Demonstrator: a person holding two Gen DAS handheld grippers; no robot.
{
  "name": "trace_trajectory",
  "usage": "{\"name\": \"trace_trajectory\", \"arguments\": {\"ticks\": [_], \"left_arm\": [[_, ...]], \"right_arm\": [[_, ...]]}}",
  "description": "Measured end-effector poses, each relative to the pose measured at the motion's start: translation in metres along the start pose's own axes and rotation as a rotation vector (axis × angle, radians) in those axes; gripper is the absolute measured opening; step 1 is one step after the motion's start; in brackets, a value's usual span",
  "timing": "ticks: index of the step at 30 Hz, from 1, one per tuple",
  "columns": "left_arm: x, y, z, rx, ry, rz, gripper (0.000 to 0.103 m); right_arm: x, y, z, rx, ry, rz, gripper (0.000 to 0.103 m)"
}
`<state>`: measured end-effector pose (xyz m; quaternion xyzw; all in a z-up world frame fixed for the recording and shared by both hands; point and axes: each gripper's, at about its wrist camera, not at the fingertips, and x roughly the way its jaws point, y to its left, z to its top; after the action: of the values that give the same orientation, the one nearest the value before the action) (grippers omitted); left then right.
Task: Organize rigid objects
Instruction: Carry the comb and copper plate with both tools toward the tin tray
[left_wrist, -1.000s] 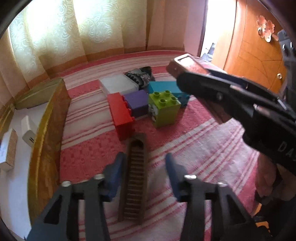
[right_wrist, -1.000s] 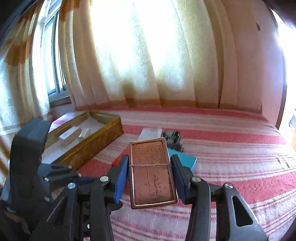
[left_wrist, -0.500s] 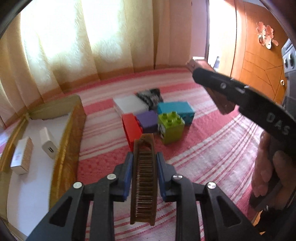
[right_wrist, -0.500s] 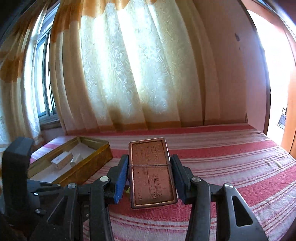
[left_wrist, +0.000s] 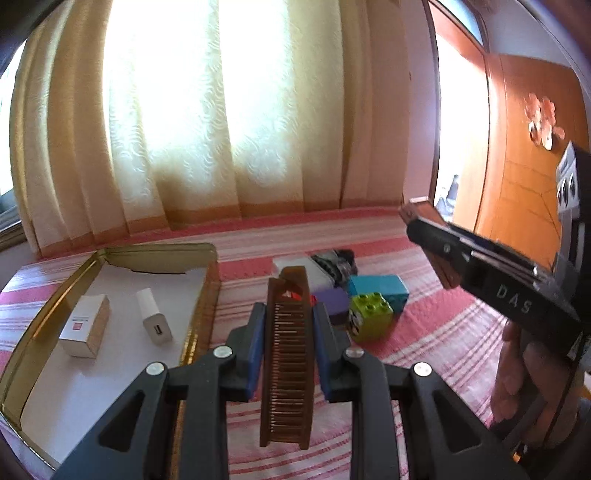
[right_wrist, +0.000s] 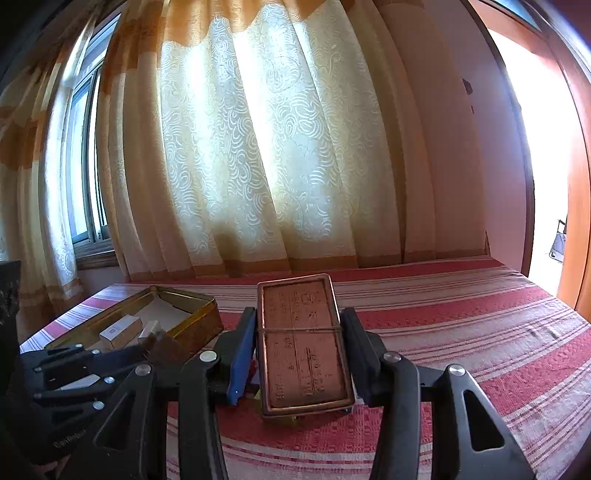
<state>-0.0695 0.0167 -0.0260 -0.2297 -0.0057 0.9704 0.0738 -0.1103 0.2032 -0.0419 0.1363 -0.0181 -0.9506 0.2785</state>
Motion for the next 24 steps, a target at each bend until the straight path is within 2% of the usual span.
{"name": "trace_trajectory", "arguments": {"ticks": [4,8,24], "left_arm": [[-0.012,0.01,-0.002,-0.032,-0.065,0.023,0.023],[-0.017,0.017,-0.003,-0.055,-0.092,0.032,0.023],[-0.018,0.025,-0.003,-0.067,-0.086,0.034,0.023]], "right_arm": [[-0.001,0.003,0.0,-0.008,-0.007,-0.002,0.048],[-0.003,0.009,0.0,-0.023,-0.02,-0.001,0.048],[-0.004,0.019,-0.001,-0.026,-0.04,0.015,0.048]]}}
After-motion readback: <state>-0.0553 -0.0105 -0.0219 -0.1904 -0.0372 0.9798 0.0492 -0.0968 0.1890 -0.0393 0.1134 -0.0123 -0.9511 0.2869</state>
